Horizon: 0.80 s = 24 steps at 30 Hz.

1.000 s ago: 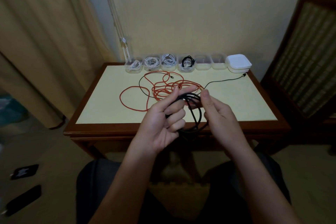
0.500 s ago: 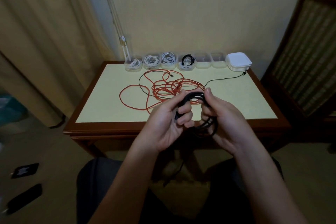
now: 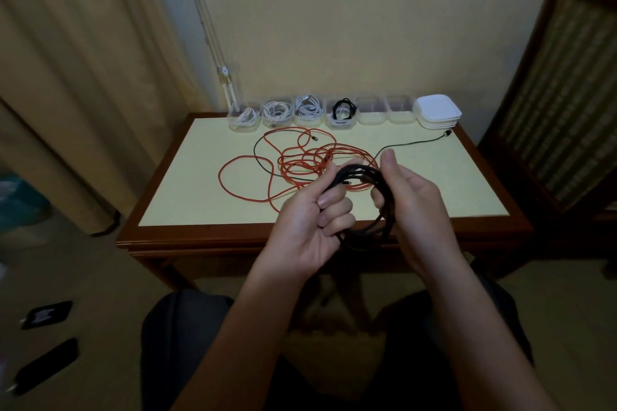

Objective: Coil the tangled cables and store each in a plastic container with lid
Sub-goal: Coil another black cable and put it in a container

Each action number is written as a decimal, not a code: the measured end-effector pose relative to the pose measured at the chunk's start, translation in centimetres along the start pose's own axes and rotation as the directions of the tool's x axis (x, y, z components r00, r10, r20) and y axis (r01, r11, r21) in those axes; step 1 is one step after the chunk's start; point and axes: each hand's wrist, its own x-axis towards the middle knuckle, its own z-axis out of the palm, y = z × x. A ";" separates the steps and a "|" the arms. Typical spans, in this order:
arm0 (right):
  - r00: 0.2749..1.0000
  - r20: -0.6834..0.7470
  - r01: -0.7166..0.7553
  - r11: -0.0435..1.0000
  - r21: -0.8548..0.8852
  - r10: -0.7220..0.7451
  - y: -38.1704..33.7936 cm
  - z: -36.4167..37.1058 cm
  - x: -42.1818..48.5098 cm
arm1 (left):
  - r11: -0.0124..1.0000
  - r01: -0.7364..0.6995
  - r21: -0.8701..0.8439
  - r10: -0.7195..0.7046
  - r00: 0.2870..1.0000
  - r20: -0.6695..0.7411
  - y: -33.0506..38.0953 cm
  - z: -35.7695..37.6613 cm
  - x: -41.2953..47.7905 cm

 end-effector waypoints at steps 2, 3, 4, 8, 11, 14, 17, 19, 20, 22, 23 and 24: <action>1.000 0.018 0.027 0.995 -0.097 -0.025 -0.1 -0.5 0.0 | 1.000 0.017 0.002 -0.017 1.000 0.016 0.4 -0.2 -0.1; 0.999 0.043 0.038 0.993 -0.109 -0.033 -0.1 -0.6 0.0 | 1.000 0.020 0.003 -0.020 1.000 0.021 0.4 -0.2 -0.1; 0.996 0.072 0.056 0.991 -0.119 -0.048 0.0 -0.7 0.0 | 1.000 0.017 0.005 -0.017 1.000 0.021 0.5 -0.2 -0.1; 0.996 0.031 0.092 0.988 -0.127 -0.088 0.1 -0.2 -0.5 | 1.000 -0.008 -0.007 0.008 1.000 0.011 -0.3 0.3 -0.1; 0.983 -0.151 0.094 0.991 -0.092 -0.107 0.7 0.5 -0.2 | 0.999 -0.025 -0.043 0.026 1.000 0.012 -1.5 0.7 -0.2; 0.964 -0.237 0.114 0.993 -0.040 -0.120 1.3 1.0 0.1 | 0.998 -0.028 -0.065 0.028 1.000 -0.009 -2.3 0.8 0.0; 0.979 -0.165 0.110 0.993 -0.052 -0.117 1.4 0.6 0.1 | 0.996 -0.014 -0.090 0.013 1.000 -0.010 -1.7 0.7 -0.1; 0.992 -0.085 0.092 0.994 -0.060 -0.097 1.1 0.2 0.1 | 0.996 0.004 -0.089 -0.004 1.000 -0.006 -0.9 0.3 -0.2; 0.993 -0.058 0.094 0.993 -0.074 -0.099 1.0 0.1 0.1 | 0.996 0.017 -0.083 -0.016 1.000 0.004 -0.6 0.2 -0.2; 0.992 -0.027 0.120 0.989 -0.091 -0.123 0.8 0.0 0.1 | 0.999 0.025 -0.022 -0.025 0.999 0.019 -0.4 0.2 -0.3; 0.990 -0.014 0.136 0.986 -0.100 -0.138 0.8 0.0 0.1 | 0.999 0.014 0.034 -0.014 1.000 0.012 -0.4 0.4 -0.4; 0.988 0.001 0.155 0.981 -0.118 -0.156 0.8 0.0 0.1 | 0.995 -0.008 0.096 0.009 1.000 -0.005 -0.6 0.6 -0.4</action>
